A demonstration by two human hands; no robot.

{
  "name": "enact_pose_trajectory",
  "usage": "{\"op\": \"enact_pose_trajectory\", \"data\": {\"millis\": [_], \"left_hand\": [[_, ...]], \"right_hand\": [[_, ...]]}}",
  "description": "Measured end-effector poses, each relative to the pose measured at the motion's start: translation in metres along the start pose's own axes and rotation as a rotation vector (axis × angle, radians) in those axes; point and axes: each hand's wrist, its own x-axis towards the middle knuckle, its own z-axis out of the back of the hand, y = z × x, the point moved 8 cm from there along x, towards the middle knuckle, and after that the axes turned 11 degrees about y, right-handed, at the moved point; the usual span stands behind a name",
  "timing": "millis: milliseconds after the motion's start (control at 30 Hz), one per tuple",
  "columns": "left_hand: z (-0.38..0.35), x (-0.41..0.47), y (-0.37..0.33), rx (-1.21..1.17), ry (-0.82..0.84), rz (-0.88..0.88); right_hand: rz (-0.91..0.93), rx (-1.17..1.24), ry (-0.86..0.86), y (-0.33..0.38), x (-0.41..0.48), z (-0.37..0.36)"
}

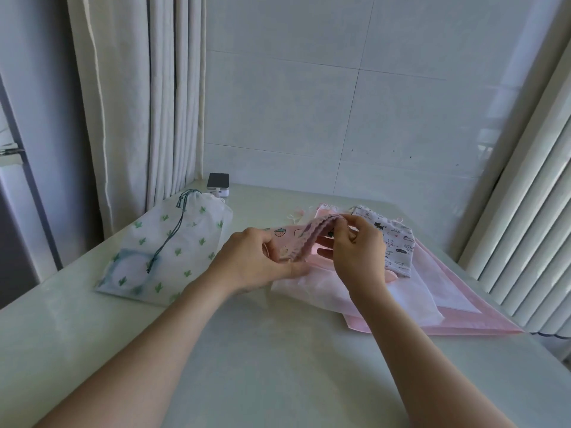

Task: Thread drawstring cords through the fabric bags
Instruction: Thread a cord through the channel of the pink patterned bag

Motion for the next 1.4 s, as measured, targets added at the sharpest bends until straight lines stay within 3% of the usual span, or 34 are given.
{"op": "enact_pose_trajectory", "data": {"millis": [100,300,567,800,900,1000,1100,1200,1333,1400], "left_hand": [[0.000,0.001,0.001,0.185,-0.014,-0.006],[0.009,0.007,0.004,0.012,-0.146,-0.156],[0.031,0.009,0.022,-0.369,-0.359,-0.060],[0.042,0.003,0.052,-0.891,-0.605,0.066],[0.034,0.005,0.052,-1.168,-0.584,0.058],[0.021,0.012,0.040,-1.408,-0.433,0.017],[0.018,0.014,0.033,-1.240,-0.329,0.029],[0.020,0.016,0.037,-0.902,-0.332,0.054],[0.030,0.007,0.021,-0.364,-0.400,-0.027],[0.033,0.000,0.013,-0.221,-0.455,-0.073]], "right_hand": [[-0.006,-0.008,-0.024,-0.001,0.001,0.004],[-0.075,0.040,-0.021,-0.005,0.002,0.005],[-0.035,0.016,0.026,0.002,0.001,0.003],[-0.046,-0.007,-0.058,-0.002,0.002,0.015],[-0.097,0.218,-0.114,-0.011,0.003,0.018],[-0.186,0.673,-0.086,-0.019,0.004,0.009],[-0.266,0.986,0.031,-0.019,0.005,-0.004],[-0.281,0.732,0.109,-0.020,0.004,-0.006],[-0.006,-0.152,0.131,0.000,0.006,-0.003],[0.120,-0.566,0.187,0.007,0.002,-0.017]]}}
